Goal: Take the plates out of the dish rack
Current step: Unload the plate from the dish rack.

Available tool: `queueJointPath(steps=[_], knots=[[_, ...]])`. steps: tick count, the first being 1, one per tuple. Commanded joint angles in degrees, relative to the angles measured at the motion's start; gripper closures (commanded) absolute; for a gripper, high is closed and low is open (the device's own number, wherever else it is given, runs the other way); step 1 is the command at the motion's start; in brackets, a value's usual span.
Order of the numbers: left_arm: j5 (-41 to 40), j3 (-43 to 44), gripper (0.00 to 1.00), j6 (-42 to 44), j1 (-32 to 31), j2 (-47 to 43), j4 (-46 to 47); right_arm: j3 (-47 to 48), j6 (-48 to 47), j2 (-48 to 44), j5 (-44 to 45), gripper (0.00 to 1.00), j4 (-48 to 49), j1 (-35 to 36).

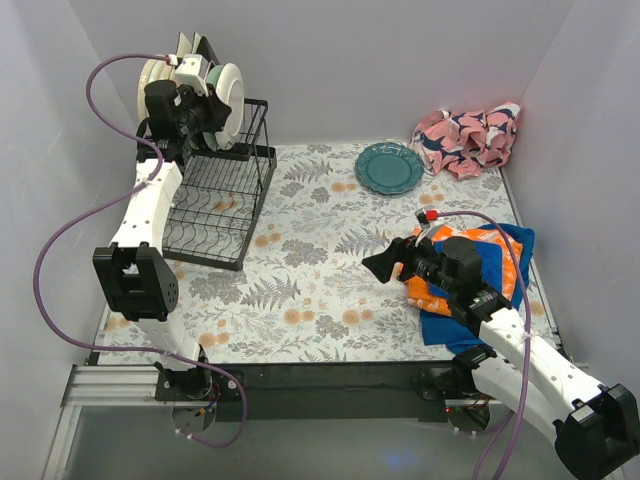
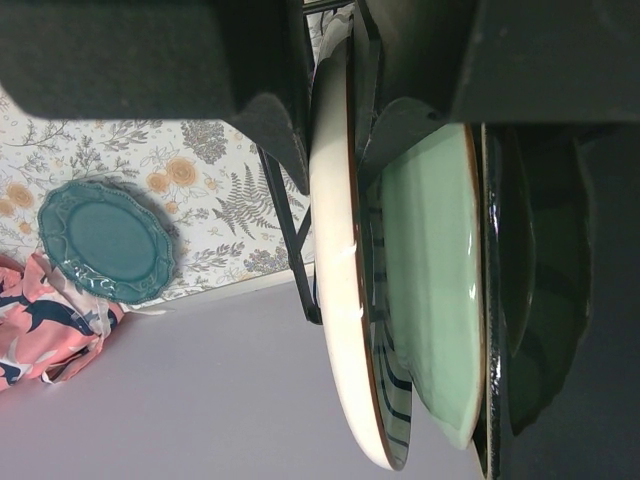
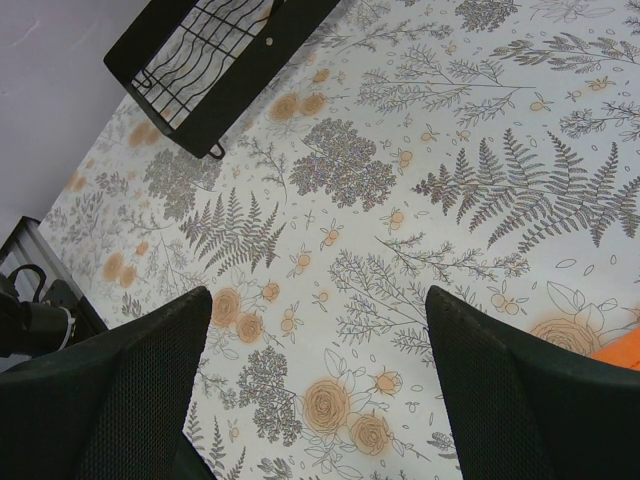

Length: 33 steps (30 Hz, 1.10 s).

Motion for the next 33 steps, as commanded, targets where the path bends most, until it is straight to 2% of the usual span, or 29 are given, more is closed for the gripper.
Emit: queueJointPath(steps=[1, 16, 33], knots=[[-2.0, 4.9, 1.0, 0.5, -2.4, -1.4, 8.5, 0.4, -0.2, -0.5, 0.3, 0.08, 3.0, 0.3], [-2.2, 5.5, 1.0, 3.1, -3.2, -2.7, 9.2, 0.6, -0.2, 0.3, -0.2, 0.08, 3.2, 0.3], [1.2, 0.8, 1.0, 4.9, -3.2, -4.9, 10.3, 0.6, -0.2, 0.0, -0.5, 0.08, 3.1, 0.4]])
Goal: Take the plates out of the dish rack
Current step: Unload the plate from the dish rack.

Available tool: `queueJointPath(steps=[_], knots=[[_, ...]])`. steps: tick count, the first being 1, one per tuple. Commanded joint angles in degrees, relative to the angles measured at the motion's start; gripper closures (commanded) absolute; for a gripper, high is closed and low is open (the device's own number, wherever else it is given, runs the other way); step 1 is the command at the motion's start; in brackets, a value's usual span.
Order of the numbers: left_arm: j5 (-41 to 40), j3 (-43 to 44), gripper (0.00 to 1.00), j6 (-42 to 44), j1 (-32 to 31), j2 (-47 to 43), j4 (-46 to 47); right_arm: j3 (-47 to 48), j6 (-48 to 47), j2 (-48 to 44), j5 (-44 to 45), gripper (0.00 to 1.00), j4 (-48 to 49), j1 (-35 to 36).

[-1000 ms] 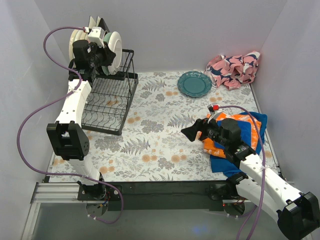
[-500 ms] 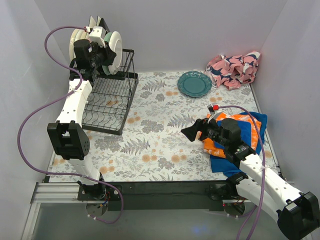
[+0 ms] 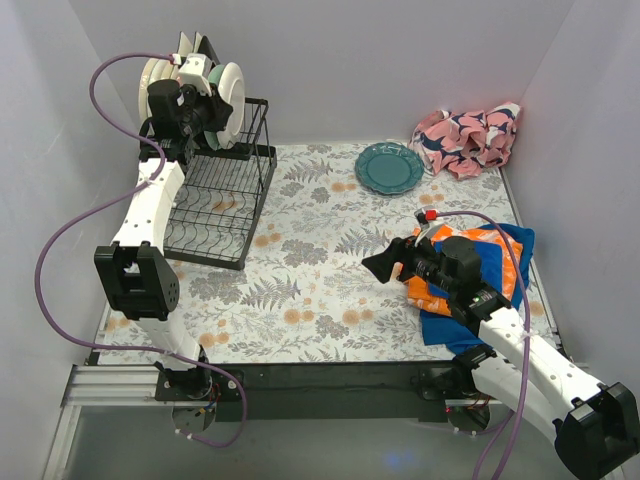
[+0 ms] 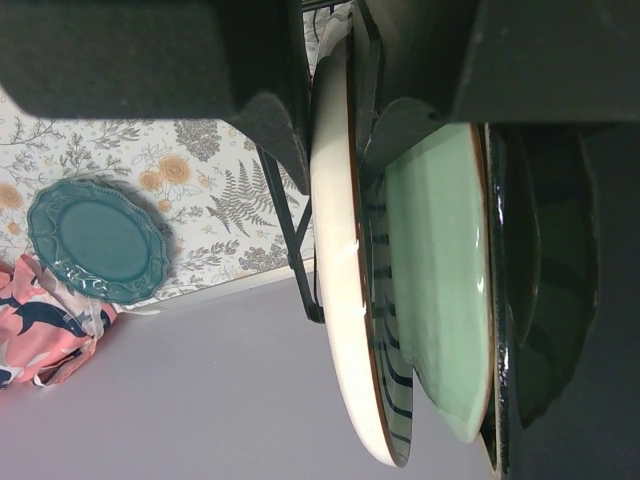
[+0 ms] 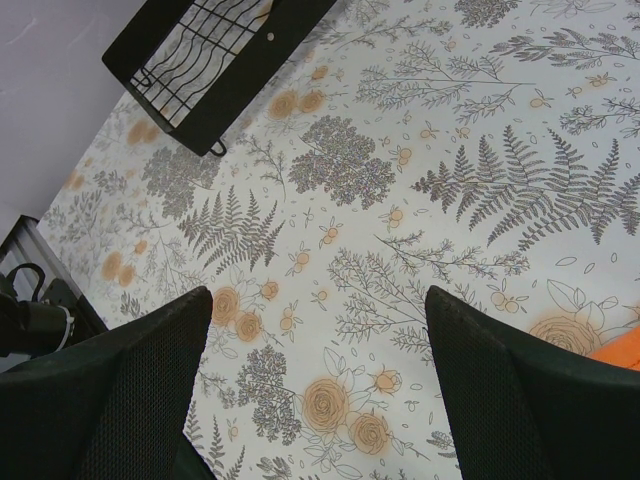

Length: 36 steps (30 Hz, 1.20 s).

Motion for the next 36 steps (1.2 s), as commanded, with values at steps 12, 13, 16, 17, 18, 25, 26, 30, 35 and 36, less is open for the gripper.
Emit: queueJointPath(steps=[12, 13, 16, 17, 18, 25, 26, 30, 35, 36], knots=[[0.5, -4.4, 1.0, 5.6, -3.0, -8.7, 10.5, 0.8, 0.1, 0.0, -2.2, 0.08, 3.2, 0.4], [0.7, -3.3, 1.0, 5.4, -3.0, -8.2, 10.6, 0.8, 0.1, -0.3, -2.1, 0.08, 3.2, 0.4], [1.3, -0.3, 1.0, 4.4, -2.9, -7.5, 10.5, 0.5, -0.1, -1.0, -0.9, 0.08, 3.1, 0.4], [1.2, 0.4, 1.0, 4.1, -2.9, -6.9, 10.5, 0.5, -0.2, -0.9, -0.5, 0.08, 3.1, 0.4], [1.2, 0.9, 1.0, 4.1, -2.9, -6.6, 10.5, 0.5, -0.2, -0.8, -0.5, 0.08, 3.1, 0.4], [0.4, 7.3, 1.0, 6.9, -3.0, -3.9, 8.2, 0.8, -0.2, 0.5, -1.0, 0.08, 3.1, 0.5], [0.8, 6.9, 1.0, 6.9, -3.0, -4.3, 8.3, 0.8, -0.2, 0.6, -0.9, 0.08, 3.1, 0.5], [0.2, 5.3, 1.0, 6.8, -3.1, -5.1, 8.7, 0.8, -0.3, 0.6, -0.7, 0.08, 3.2, 0.5], [0.4, 4.3, 1.0, 6.5, -3.1, -5.6, 8.5, 0.9, -0.3, 0.7, -0.7, 0.08, 3.2, 0.5], [0.5, 4.1, 1.0, 6.3, -3.0, -5.8, 8.6, 0.9, -0.3, 0.9, -0.7, 0.08, 3.2, 0.5]])
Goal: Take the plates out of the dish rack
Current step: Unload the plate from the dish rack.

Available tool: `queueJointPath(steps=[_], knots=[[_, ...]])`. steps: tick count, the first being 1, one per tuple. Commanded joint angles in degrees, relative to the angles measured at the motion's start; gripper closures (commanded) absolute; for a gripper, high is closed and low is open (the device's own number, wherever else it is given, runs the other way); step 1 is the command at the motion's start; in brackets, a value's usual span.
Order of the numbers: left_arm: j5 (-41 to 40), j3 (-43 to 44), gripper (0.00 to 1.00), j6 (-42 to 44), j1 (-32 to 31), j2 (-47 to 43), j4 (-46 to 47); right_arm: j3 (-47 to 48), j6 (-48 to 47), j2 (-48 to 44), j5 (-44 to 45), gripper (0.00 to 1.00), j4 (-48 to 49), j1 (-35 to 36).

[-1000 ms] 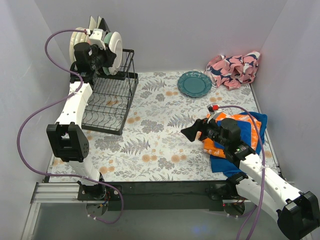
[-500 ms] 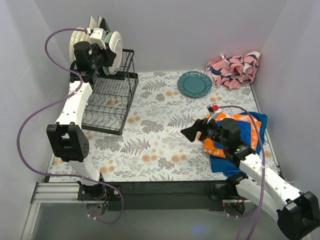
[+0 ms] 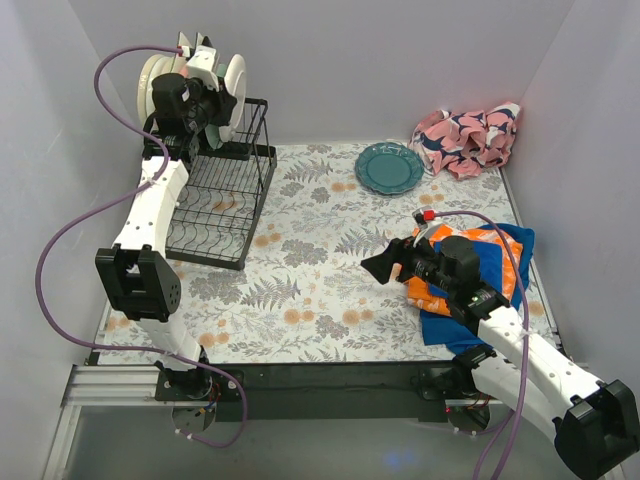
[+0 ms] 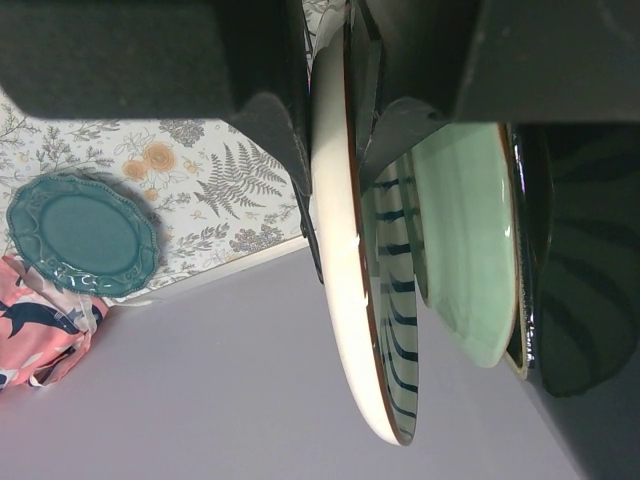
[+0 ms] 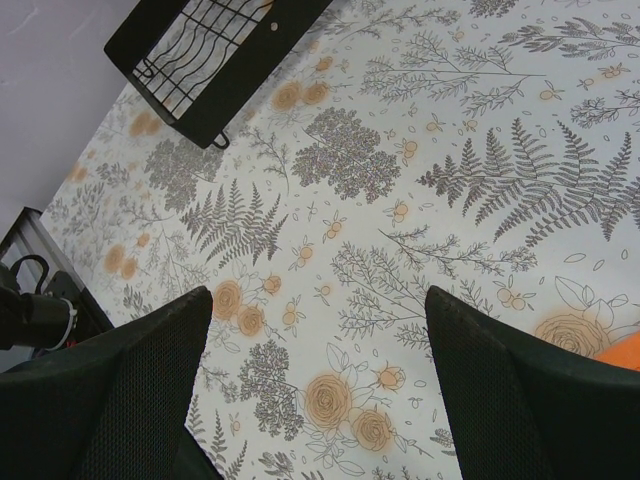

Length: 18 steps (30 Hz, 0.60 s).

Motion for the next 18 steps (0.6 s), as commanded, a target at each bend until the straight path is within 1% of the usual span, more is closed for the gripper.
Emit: queueJointPath(steps=[1, 9, 18], knots=[[2.6, 1.7, 1.0, 1.0, -0.8, -5.6, 8.7, 0.9, -0.2, 0.4, 0.0, 0.08, 3.1, 0.4], [8.1, 5.5, 1.0, -5.7, -0.8, -6.3, 9.4, 1.0, -0.2, 0.3, 0.0, 0.08, 3.1, 0.5], [11.4, 5.3, 1.0, -9.1, -0.8, -8.7, 10.1, 1.0, -0.2, 0.1, -0.1, 0.08, 3.1, 0.6]])
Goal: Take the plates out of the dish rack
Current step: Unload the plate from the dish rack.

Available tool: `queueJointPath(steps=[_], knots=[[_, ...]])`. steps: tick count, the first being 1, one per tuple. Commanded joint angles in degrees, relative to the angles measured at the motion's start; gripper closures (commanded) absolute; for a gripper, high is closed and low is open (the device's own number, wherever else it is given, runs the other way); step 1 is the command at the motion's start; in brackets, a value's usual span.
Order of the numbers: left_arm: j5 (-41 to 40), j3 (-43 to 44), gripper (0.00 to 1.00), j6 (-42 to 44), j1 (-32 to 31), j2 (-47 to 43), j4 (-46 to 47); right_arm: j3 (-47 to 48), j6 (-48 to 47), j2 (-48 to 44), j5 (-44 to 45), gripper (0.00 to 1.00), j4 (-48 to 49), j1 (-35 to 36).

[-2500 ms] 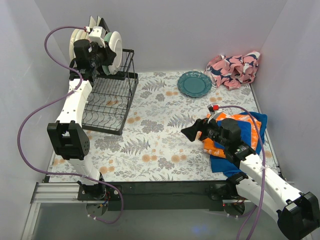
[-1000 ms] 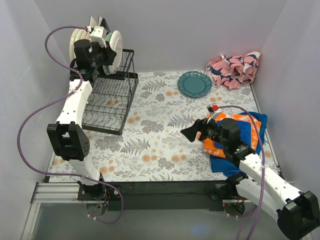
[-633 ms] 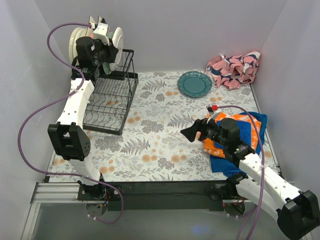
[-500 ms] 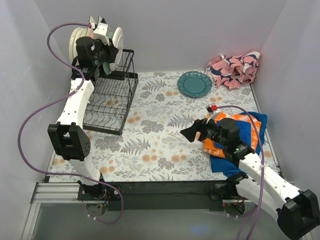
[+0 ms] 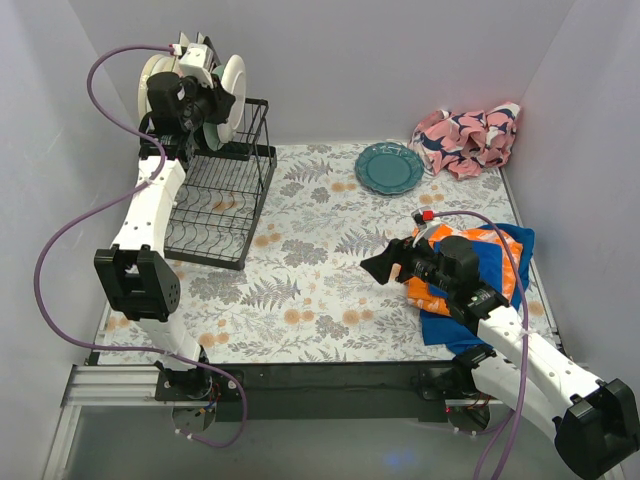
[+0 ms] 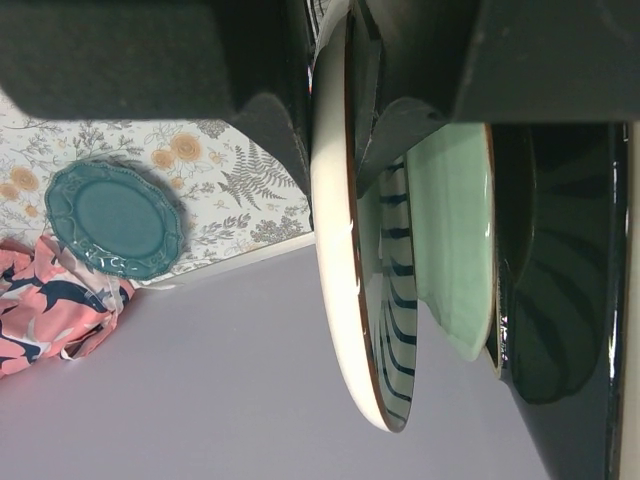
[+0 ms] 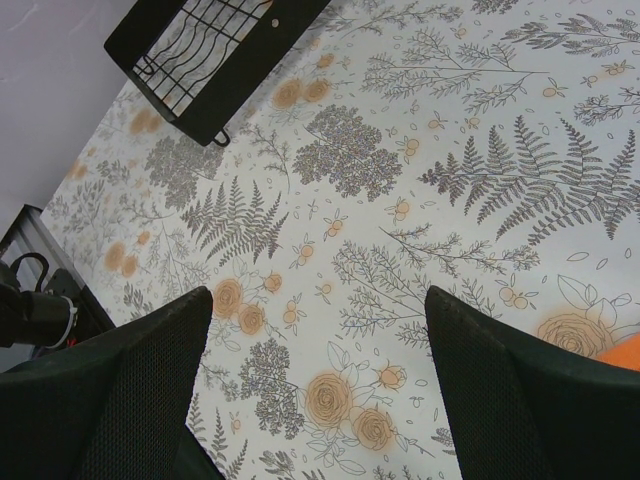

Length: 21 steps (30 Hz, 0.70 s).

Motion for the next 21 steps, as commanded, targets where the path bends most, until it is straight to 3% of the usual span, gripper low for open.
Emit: queueJointPath(steps=[1, 21], knots=[[9.7, 4.9, 1.0, -4.1, -1.7, -8.9, 9.8, 1.1, -0.2, -0.3, -0.1, 0.08, 3.1, 0.3], [8.0, 1.4, 1.0, -0.7, -3.8, -11.4, 13.4, 1.1, -0.2, -0.7, -0.3, 0.08, 3.0, 0.5]])
